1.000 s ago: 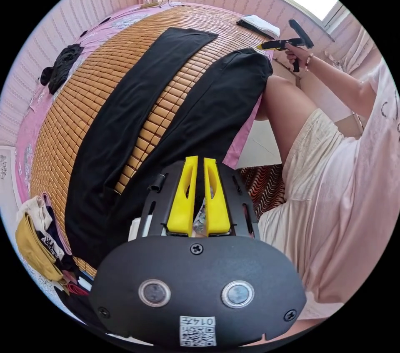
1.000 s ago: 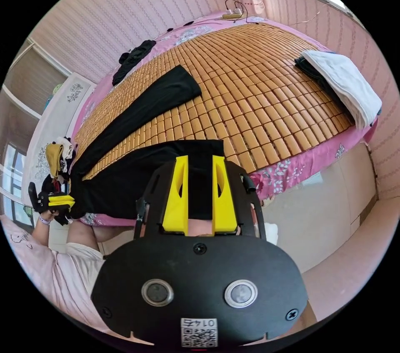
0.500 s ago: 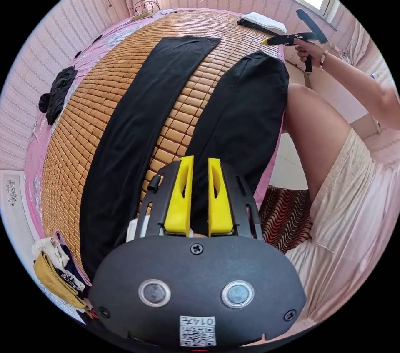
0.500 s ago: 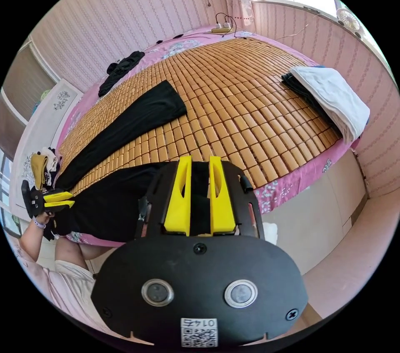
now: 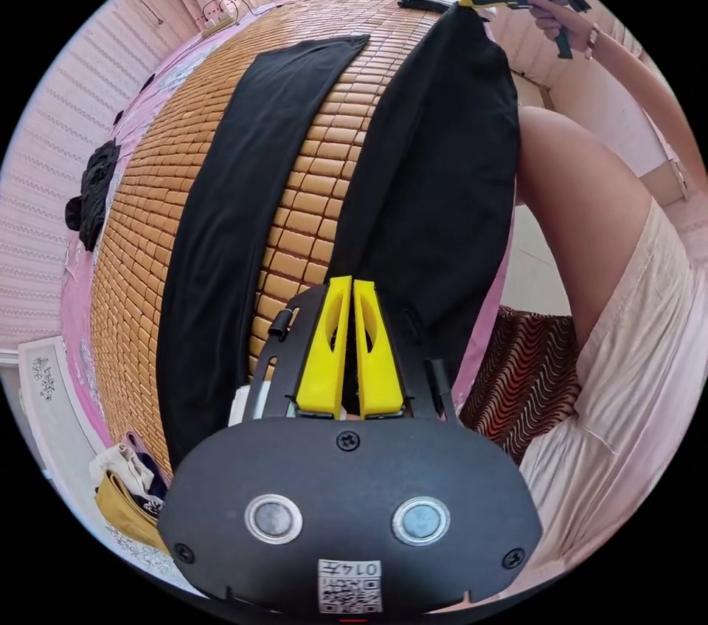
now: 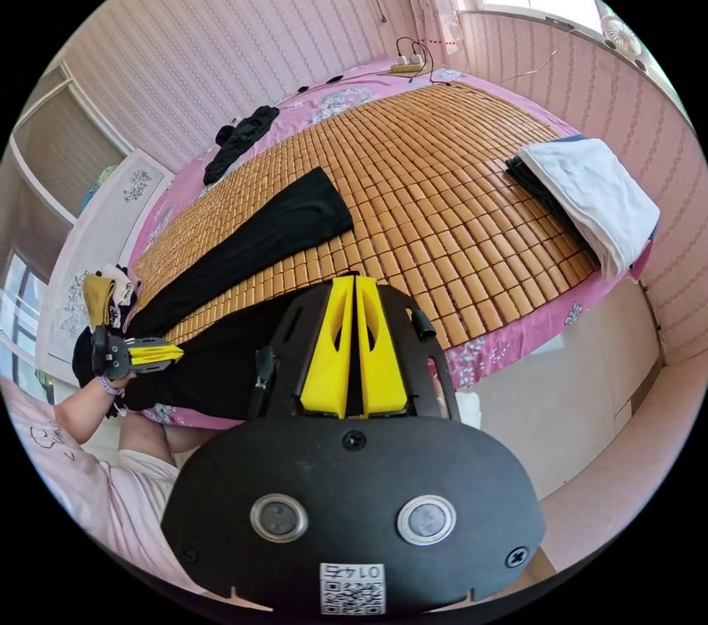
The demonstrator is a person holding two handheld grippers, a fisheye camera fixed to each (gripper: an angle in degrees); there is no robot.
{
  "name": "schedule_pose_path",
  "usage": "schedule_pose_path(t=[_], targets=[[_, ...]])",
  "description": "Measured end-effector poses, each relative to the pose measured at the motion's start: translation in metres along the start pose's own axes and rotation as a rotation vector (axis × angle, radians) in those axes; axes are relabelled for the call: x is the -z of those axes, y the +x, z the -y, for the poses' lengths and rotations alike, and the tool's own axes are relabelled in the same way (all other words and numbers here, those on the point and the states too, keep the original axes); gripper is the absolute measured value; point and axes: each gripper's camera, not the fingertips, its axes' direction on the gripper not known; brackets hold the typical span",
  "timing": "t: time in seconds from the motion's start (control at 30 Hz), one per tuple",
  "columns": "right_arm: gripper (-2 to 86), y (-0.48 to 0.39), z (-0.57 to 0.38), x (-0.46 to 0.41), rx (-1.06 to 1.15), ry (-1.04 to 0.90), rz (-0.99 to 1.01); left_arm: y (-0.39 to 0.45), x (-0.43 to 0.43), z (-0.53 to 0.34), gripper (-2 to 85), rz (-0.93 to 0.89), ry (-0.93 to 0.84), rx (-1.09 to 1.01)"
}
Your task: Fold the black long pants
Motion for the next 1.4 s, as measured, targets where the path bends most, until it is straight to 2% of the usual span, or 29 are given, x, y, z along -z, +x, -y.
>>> schedule_pose_path(t=[0.17, 0.2, 0.27, 0.37, 0.47, 0.57, 0.7, 0.87, 0.97, 1.1, 1.23, 1.4], targets=[[-0.3, -0.010, 0.025, -0.004, 0.008, 0.024, -0.012, -0.028, 0.050, -0.020, -1.0, -0.099, 0.149, 0.099], [0.1, -0.010, 0.028, -0.010, -0.019, 0.075, -0.009, -0.034, 0.051, -0.021, -1.0, -0.103, 0.162, 0.127], [0.9, -0.008, 0.027, -0.021, -0.101, 0.134, 0.003, -0.056, 0.040, -0.024, -0.9, -0.080, 0.161, 0.259], [2.7, -0.008, 0.016, -0.040, -0.164, 0.079, 0.044, -0.074, 0.025, -0.028, -0.8, -0.034, 0.106, 0.363], [6.8, -0.010, -0.011, -0.046, -0.170, 0.009, -0.094, -0.072, 0.036, -0.034, -0.7, -0.041, 0.115, 0.343], [11.3, 0.000, -0.047, -0.045, -0.266, -0.046, -0.192, -0.058, 0.044, -0.040, -0.8, -0.050, 0.094, 0.278], [10.5, 0.020, -0.079, -0.060, -0.447, -0.146, -0.031, -0.042, 0.033, -0.045, -0.8, -0.054, 0.028, 0.236], [1.6, 0.008, -0.068, -0.041, -0.389, -0.130, 0.133, -0.043, 0.023, -0.051, -0.8, -0.063, -0.017, 0.265], [0.7, -0.003, -0.061, -0.022, -0.353, -0.059, 0.084, -0.047, 0.030, -0.054, -0.9, -0.071, -0.011, 0.279], [0.6, -0.011, -0.064, -0.031, -0.381, -0.072, 0.068, -0.051, 0.038, -0.059, -0.6, -0.077, 0.009, 0.292], [0.8, -0.041, -0.053, -0.031, -0.335, -0.087, -0.173, -0.055, 0.057, -0.072, 0.7, -0.064, 0.037, 0.325], [1.2, -0.095, -0.020, -0.032, -0.162, -0.089, -0.277, -0.076, 0.097, -0.132, 1.5, -0.106, 0.098, 0.495]])
